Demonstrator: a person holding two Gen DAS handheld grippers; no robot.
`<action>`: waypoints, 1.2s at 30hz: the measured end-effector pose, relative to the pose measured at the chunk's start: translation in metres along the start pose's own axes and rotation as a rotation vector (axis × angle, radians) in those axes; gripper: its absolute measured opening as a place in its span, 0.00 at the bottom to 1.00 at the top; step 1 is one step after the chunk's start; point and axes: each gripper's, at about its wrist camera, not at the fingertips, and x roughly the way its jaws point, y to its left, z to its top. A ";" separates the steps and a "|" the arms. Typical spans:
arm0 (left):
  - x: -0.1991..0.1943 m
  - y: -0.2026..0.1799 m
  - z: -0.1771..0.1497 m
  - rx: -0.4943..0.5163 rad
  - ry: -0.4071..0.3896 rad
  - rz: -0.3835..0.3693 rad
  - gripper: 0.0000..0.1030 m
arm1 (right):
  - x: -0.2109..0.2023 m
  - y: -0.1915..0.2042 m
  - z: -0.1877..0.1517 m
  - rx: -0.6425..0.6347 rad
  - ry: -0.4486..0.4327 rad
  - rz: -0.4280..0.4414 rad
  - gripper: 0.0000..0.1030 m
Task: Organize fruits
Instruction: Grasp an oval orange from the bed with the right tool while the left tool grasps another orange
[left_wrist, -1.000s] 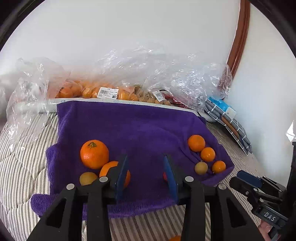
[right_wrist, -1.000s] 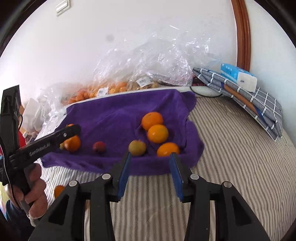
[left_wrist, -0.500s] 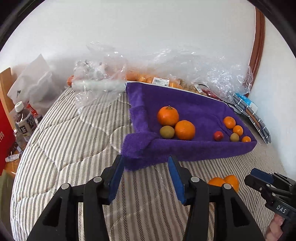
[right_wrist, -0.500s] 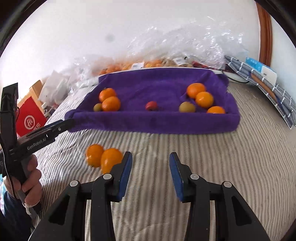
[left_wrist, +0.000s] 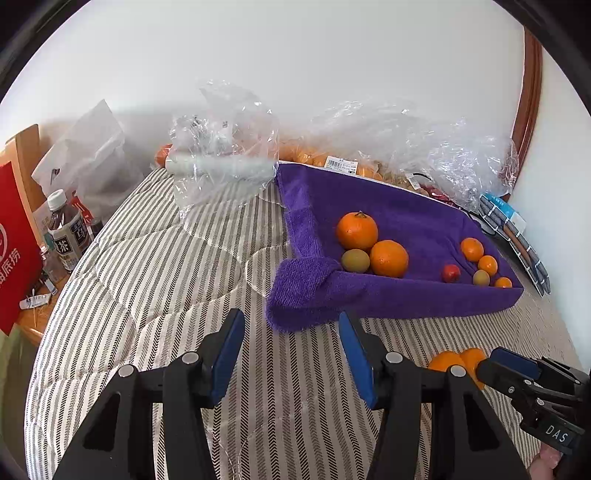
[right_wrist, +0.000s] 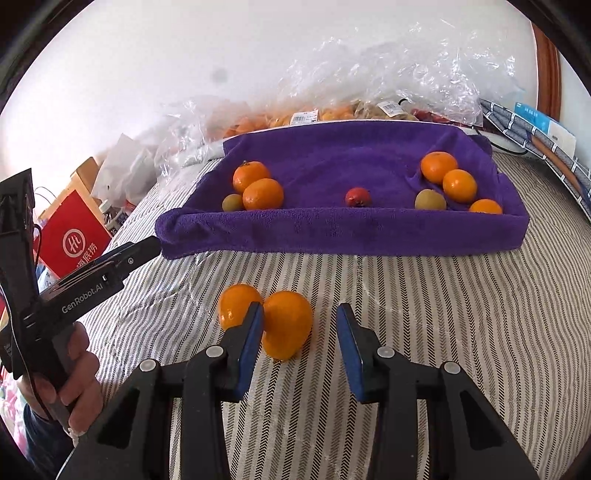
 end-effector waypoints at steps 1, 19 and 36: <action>0.000 0.002 0.000 -0.008 0.004 0.005 0.49 | 0.000 0.000 0.000 -0.005 0.003 0.001 0.38; 0.004 0.007 -0.001 -0.032 0.020 -0.008 0.52 | 0.009 0.014 -0.015 -0.095 0.055 0.026 0.30; 0.005 0.007 0.000 -0.032 0.030 -0.060 0.52 | 0.015 0.004 -0.005 -0.104 0.038 -0.041 0.29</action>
